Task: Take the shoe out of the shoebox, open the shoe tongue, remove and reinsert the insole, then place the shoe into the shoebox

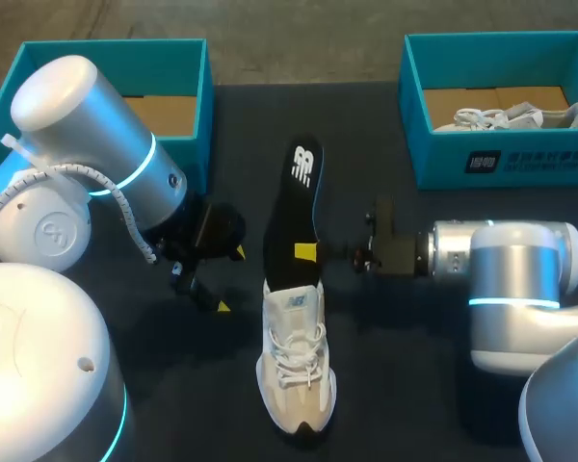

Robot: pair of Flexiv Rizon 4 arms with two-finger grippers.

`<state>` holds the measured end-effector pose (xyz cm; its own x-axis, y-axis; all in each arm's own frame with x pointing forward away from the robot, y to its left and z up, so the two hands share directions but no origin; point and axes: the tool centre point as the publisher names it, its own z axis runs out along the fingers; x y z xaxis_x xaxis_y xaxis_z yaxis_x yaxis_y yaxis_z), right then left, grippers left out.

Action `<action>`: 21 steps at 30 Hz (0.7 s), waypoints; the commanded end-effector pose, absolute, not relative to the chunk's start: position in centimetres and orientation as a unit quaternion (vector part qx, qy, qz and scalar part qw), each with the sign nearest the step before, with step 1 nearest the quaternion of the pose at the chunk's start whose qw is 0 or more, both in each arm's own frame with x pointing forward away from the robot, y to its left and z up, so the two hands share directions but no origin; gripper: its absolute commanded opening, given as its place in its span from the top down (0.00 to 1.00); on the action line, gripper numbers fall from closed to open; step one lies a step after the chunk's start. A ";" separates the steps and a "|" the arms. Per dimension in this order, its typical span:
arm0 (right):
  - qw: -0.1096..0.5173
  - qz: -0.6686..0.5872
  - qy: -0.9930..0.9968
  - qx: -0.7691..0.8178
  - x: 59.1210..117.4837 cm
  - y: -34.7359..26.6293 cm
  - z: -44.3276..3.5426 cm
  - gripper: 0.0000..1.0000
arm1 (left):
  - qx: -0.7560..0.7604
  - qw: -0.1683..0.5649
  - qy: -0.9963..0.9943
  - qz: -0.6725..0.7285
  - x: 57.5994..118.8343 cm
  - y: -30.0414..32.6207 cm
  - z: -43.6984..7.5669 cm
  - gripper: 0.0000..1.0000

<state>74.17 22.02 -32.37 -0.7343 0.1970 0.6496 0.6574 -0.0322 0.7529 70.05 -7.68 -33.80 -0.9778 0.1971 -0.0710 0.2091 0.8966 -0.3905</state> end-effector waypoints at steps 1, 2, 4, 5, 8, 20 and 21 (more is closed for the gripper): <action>0.186 -0.647 -0.670 -0.314 74.1 22.0 -33.0 1.00 | 0.104 0.015 0.974 -0.201 70.0 -7.7 -33.8 0.00; 0.188 -0.647 -0.669 -0.314 74.0 22.0 -33.1 1.00 | 0.104 0.015 0.974 -0.201 70.0 -7.7 -33.8 0.00; 0.193 -0.647 -0.668 -0.315 74.0 22.1 -33.3 1.00 | 0.104 0.015 0.974 -0.201 70.0 -7.7 -33.8 0.00; 0.194 -0.647 -0.667 -0.315 73.9 22.1 -33.4 1.00 | 0.104 0.015 0.974 -0.201 70.0 -7.7 -33.8 0.00; 0.197 -0.646 -0.666 -0.315 73.7 22.1 -33.6 1.00 | 0.104 0.015 0.974 -0.201 70.0 -7.7 -33.8 0.00; 0.204 -0.653 -0.659 -0.314 72.1 22.0 -34.3 1.00 | 0.104 0.015 0.974 -0.201 70.0 -7.7 -33.8 0.00; 0.204 -0.653 -0.659 -0.314 72.0 22.0 -34.4 1.00 | 0.104 0.015 0.974 -0.201 70.0 -7.7 -33.8 0.00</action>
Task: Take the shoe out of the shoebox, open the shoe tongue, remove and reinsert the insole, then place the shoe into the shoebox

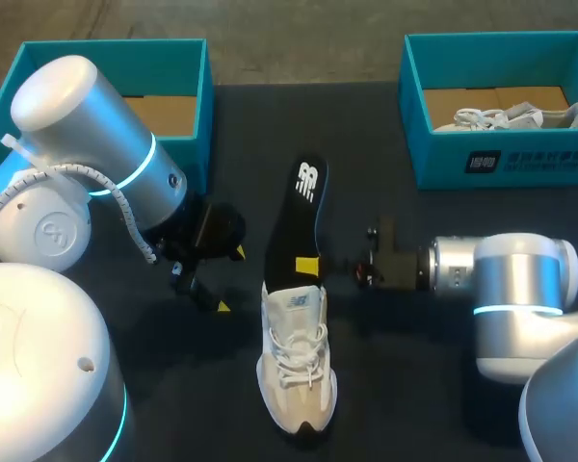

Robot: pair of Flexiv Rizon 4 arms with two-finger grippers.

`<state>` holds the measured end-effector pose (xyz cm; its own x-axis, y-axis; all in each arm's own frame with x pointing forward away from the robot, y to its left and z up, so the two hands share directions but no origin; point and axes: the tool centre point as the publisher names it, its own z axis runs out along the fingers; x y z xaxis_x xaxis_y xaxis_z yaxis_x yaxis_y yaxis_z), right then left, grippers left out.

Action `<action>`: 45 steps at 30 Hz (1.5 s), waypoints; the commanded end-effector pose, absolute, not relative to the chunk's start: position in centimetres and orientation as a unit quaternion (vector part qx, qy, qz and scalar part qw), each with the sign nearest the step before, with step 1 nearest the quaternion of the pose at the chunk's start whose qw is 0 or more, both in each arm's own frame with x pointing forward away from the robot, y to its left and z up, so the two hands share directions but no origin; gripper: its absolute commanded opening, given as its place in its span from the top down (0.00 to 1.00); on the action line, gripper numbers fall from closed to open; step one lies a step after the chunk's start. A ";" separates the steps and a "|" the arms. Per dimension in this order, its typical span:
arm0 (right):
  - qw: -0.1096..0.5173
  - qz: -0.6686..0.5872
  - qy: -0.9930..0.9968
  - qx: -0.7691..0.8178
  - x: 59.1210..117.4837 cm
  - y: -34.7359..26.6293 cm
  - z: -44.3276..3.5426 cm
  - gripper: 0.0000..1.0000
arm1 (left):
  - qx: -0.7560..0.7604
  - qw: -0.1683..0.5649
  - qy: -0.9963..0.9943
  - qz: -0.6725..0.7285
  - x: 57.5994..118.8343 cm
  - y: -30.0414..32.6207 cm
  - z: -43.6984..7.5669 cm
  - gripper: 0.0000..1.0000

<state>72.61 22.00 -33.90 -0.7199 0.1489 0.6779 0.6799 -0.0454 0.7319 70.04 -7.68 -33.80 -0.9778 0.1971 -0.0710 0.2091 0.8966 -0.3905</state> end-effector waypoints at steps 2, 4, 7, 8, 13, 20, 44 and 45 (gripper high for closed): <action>0.206 -0.653 -0.657 -0.315 71.7 22.0 -34.5 1.00 | 0.104 0.015 0.974 -0.201 70.0 -7.7 -33.8 0.00; 0.209 -0.654 -0.655 -0.315 71.5 22.1 -34.7 1.00 | 0.104 0.015 0.974 -0.201 70.0 -7.7 -33.8 0.00; 0.215 -0.652 -0.654 -0.316 71.2 22.2 -35.0 1.00 | 0.104 0.015 0.974 -0.201 70.0 -7.7 -33.8 0.00; 0.216 -0.652 -0.654 -0.317 71.1 22.2 -35.0 1.00 | 0.104 0.015 0.974 -0.201 70.0 -7.7 -33.8 0.00; 0.226 -0.647 -0.654 -0.320 70.8 22.3 -35.2 1.00 | 0.104 0.015 0.974 -0.201 70.0 -7.7 -33.8 0.00; 0.245 -0.632 -0.657 -0.331 70.2 22.5 -35.3 1.00 | 0.104 0.015 0.974 -0.201 70.0 -7.7 -33.8 0.00; 0.291 -0.594 -0.672 -0.332 68.7 22.5 -34.5 1.00 | 0.104 0.015 0.974 -0.201 70.0 -7.7 -33.8 0.00; 0.300 -0.590 -0.673 -0.330 68.7 22.5 -34.5 1.00 | 0.104 0.015 0.974 -0.201 70.0 -7.7 -33.8 0.00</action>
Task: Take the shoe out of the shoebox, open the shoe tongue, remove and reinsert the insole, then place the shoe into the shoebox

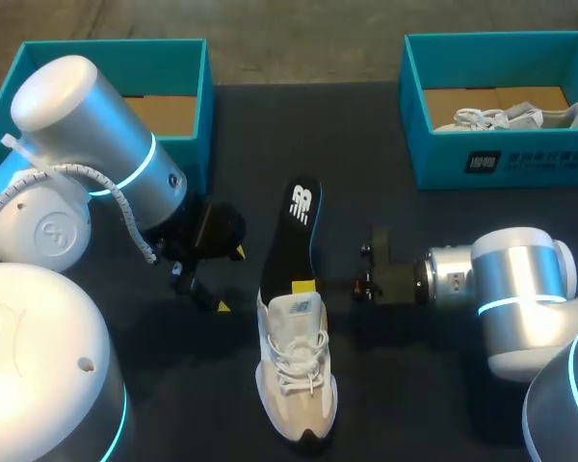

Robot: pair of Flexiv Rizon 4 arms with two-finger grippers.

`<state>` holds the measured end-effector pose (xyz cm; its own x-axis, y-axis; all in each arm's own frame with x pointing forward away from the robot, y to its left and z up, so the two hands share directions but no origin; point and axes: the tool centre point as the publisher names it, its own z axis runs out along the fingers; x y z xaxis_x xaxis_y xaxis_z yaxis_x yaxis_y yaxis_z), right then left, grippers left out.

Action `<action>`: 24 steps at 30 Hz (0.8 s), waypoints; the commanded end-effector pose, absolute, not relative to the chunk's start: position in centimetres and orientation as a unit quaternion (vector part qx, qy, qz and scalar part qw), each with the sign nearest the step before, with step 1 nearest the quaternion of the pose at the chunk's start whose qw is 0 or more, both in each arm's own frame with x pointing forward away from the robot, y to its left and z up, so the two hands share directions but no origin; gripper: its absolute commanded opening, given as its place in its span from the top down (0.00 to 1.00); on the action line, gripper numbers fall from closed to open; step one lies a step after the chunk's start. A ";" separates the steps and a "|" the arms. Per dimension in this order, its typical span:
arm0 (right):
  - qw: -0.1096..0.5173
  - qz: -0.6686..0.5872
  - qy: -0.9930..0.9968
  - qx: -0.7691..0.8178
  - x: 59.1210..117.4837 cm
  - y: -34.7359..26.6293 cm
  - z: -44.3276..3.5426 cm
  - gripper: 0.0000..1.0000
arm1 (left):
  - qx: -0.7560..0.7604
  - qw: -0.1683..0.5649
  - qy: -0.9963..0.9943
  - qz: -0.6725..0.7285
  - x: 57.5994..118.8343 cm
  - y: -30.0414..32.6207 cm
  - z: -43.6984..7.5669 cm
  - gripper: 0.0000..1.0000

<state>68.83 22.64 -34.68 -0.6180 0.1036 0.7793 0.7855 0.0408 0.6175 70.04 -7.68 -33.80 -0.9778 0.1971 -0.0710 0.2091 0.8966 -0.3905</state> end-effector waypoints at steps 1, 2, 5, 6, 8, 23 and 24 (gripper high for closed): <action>0.310 -0.583 -0.673 -0.332 68.7 22.5 -34.6 1.00 | 0.104 0.015 0.974 -0.201 70.0 -7.7 -33.8 0.00; 0.318 -0.577 -0.674 -0.334 68.8 22.5 -34.8 1.00 | 0.104 0.015 0.974 -0.201 70.0 -7.7 -33.8 0.00; 0.338 -0.562 -0.677 -0.334 68.8 22.6 -35.2 1.00 | 0.104 0.015 0.974 -0.201 70.0 -7.7 -33.8 0.00; 0.343 -0.560 -0.677 -0.332 68.7 22.6 -35.3 1.00 | 0.104 0.015 0.974 -0.201 70.0 -7.7 -33.8 0.00; 0.349 -0.555 -0.678 -0.331 68.7 22.5 -35.5 1.00 | 0.104 0.015 0.974 -0.201 70.0 -7.7 -33.8 0.00; 0.368 -0.549 -0.684 -0.310 67.8 22.4 -36.2 1.00 | 0.104 0.015 0.974 -0.201 70.0 -7.7 -33.8 0.00; 0.365 -0.552 -0.683 -0.309 67.8 22.4 -36.1 1.00 | 0.104 0.015 0.974 -0.201 70.0 -7.7 -33.8 0.00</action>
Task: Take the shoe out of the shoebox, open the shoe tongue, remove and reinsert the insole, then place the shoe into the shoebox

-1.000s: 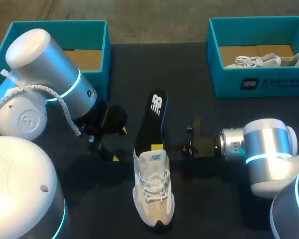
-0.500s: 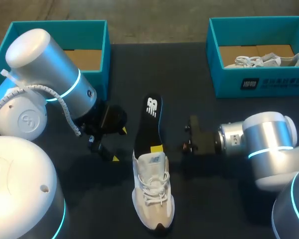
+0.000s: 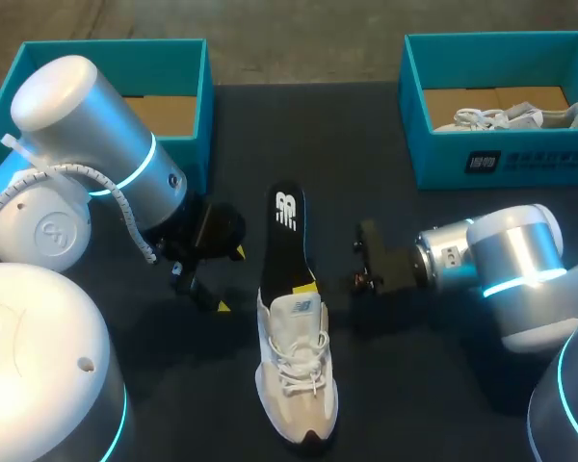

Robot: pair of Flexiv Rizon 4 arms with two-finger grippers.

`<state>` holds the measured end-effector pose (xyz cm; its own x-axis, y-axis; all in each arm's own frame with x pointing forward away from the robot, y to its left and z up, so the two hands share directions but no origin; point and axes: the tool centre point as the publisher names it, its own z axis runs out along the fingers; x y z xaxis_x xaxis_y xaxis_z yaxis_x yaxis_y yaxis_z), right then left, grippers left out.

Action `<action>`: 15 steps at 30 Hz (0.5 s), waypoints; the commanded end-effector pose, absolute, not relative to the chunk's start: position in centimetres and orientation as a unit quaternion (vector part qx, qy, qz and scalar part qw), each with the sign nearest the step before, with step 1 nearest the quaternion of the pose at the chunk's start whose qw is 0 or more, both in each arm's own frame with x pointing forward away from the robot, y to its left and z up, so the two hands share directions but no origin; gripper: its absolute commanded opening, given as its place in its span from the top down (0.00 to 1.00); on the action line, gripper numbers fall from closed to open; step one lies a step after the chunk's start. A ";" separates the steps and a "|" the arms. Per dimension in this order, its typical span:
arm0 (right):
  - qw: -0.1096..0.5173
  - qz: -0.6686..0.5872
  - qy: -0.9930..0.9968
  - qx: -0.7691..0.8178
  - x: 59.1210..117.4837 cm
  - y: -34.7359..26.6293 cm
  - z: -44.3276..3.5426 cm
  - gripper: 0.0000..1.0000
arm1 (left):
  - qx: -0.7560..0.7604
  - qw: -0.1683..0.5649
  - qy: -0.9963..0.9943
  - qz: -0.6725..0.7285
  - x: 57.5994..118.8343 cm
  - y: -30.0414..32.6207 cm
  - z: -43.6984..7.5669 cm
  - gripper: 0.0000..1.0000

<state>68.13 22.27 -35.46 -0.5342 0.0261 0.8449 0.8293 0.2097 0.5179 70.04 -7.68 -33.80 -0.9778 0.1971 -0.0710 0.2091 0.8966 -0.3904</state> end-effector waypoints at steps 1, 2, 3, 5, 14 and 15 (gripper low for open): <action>0.362 -0.557 -0.683 -0.304 67.7 22.4 -36.0 1.00 | 0.104 0.015 0.974 -0.201 70.0 -7.7 -33.8 0.00; 0.358 -0.559 -0.683 -0.303 67.7 22.4 -35.8 1.00 | 0.104 0.015 0.974 -0.201 70.0 -7.7 -33.8 0.00; 0.354 -0.561 -0.684 -0.305 67.7 22.5 -35.6 1.00 | 0.104 0.015 0.974 -0.201 70.0 -7.7 -33.8 0.00; 0.348 -0.567 -0.684 -0.299 67.7 22.5 -35.3 0.99 | 0.104 0.015 0.974 -0.201 70.0 -7.7 -33.8 0.00; 0.337 -0.576 -0.687 -0.289 67.9 22.9 -34.6 0.81 | 0.104 0.015 0.974 -0.201 70.0 -7.7 -33.8 0.00; 0.336 -0.576 -0.687 -0.287 68.0 22.9 -34.5 0.81 | 0.104 0.015 0.974 -0.201 70.0 -7.7 -33.8 0.00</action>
